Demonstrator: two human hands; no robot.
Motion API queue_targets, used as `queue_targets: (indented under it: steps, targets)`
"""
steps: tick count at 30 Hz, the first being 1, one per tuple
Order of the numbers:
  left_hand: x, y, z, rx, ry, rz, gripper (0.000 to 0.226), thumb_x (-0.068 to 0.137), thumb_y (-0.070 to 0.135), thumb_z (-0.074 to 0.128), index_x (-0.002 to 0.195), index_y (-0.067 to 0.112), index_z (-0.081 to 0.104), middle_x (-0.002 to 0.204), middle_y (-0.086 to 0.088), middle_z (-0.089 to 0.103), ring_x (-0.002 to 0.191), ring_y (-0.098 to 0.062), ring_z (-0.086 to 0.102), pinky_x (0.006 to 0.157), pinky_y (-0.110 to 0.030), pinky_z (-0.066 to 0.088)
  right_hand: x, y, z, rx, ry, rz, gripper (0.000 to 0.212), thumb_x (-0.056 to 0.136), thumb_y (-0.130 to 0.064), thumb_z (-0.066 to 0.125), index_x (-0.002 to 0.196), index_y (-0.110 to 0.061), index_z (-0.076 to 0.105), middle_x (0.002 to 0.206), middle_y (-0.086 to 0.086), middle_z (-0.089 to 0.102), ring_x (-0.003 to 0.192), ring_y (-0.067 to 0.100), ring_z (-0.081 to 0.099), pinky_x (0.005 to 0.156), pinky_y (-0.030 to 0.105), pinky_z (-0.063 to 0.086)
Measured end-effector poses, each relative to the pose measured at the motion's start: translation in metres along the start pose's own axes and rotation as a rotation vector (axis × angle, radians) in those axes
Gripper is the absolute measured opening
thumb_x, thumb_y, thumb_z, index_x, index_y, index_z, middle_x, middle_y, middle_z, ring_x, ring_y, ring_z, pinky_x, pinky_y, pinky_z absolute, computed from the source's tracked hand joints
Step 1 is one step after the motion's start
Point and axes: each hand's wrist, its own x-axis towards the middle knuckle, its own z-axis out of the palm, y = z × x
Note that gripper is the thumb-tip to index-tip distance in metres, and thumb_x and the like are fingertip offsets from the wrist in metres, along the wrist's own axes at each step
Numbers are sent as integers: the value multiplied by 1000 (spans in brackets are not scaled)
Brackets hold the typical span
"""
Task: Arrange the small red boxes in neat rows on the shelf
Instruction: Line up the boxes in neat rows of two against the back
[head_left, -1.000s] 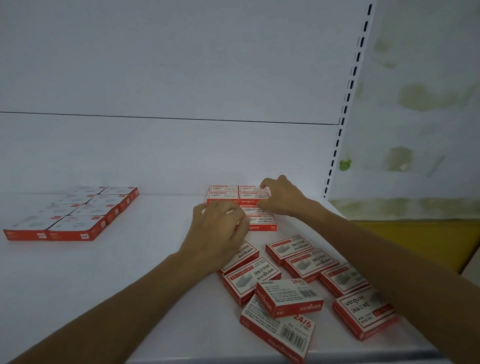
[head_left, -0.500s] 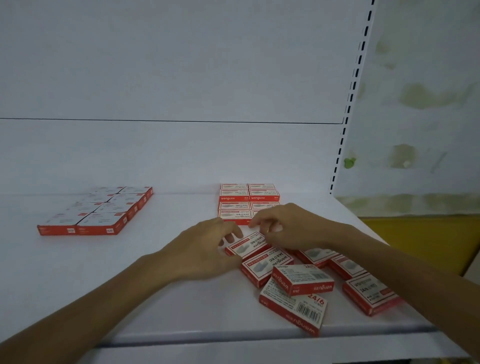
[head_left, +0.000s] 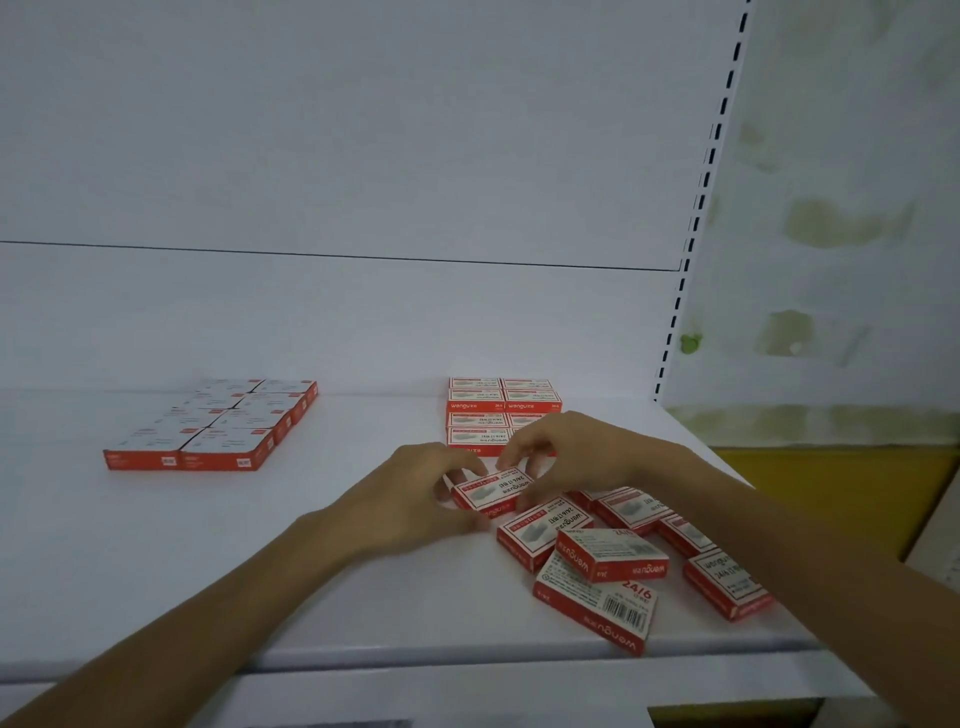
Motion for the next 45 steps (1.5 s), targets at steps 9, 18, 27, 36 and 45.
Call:
queue_targets:
  steps: [9,18,27,36,45]
  targets:
    - [-15,-7,-4,23,367,-72,28,82,41,61,76,21,43,88,5,60,77,-14,55,66,-32,46,-1,-18,26,-107,563,-188,46,74,-26,74,117,-16,60,112,0,58,86,2,48,78,10,39]
    - [-16,-5,-6,-104,453,39,16,87,32,57,87,26,42,107,7,60,76,-6,54,67,-18,47,-16,-31,31,-199,828,-240,44,77,-19,72,118,-9,60,113,4,60,86,4,48,76,17,47]
    - [-5,-20,-5,-2,355,45,23,89,37,51,110,28,47,109,8,56,93,-5,51,78,-20,38,3,-12,23,-133,808,-145,37,76,-24,74,110,-13,62,110,1,65,83,3,51,76,14,44]
    - [-3,-32,3,241,128,94,32,87,48,47,116,36,51,126,16,48,113,-9,40,96,-27,30,49,29,11,-7,681,86,30,74,-29,75,98,-14,67,95,1,69,64,1,53,57,3,37]
    - [-2,-34,5,220,105,78,33,88,48,46,119,37,48,127,17,46,113,-6,38,95,-24,30,81,41,16,-98,520,36,24,81,-30,66,98,-13,67,105,4,62,83,7,51,63,7,36]
